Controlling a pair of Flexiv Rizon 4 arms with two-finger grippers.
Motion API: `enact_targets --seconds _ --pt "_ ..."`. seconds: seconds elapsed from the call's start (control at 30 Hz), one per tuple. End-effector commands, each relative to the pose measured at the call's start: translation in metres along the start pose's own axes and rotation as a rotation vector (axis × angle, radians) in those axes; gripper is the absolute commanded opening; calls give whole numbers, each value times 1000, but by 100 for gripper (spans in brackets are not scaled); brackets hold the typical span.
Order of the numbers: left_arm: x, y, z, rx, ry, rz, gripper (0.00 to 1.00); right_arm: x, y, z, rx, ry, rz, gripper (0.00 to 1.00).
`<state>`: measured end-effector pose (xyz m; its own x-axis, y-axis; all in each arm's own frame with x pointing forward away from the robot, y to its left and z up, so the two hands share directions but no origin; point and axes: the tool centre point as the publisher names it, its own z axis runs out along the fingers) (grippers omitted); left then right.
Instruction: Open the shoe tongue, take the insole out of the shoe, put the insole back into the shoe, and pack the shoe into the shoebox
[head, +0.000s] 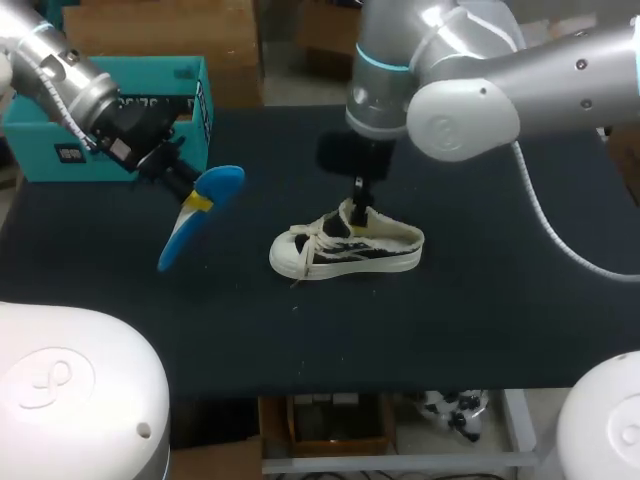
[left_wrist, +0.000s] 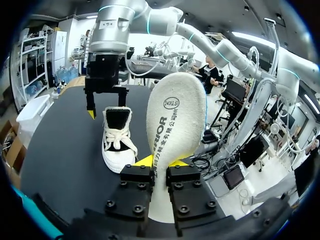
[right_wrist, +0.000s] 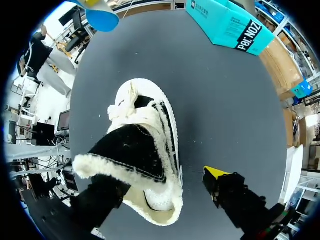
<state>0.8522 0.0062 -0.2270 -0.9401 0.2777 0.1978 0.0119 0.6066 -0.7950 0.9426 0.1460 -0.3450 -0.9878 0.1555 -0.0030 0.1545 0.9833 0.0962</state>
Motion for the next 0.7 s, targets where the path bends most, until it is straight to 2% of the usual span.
enact_targets --seconds 0.03,0.43,0.7 --pt "2 6 1 2 -18 -4 0 0 9 5 165 0 10 0" --pt "-3 8 1 -11 -13 1 0 9 12 7 224 6 82 0" --pt "-8 -2 3 -22 18 41 0 19 2 -3 210 23 242 0"
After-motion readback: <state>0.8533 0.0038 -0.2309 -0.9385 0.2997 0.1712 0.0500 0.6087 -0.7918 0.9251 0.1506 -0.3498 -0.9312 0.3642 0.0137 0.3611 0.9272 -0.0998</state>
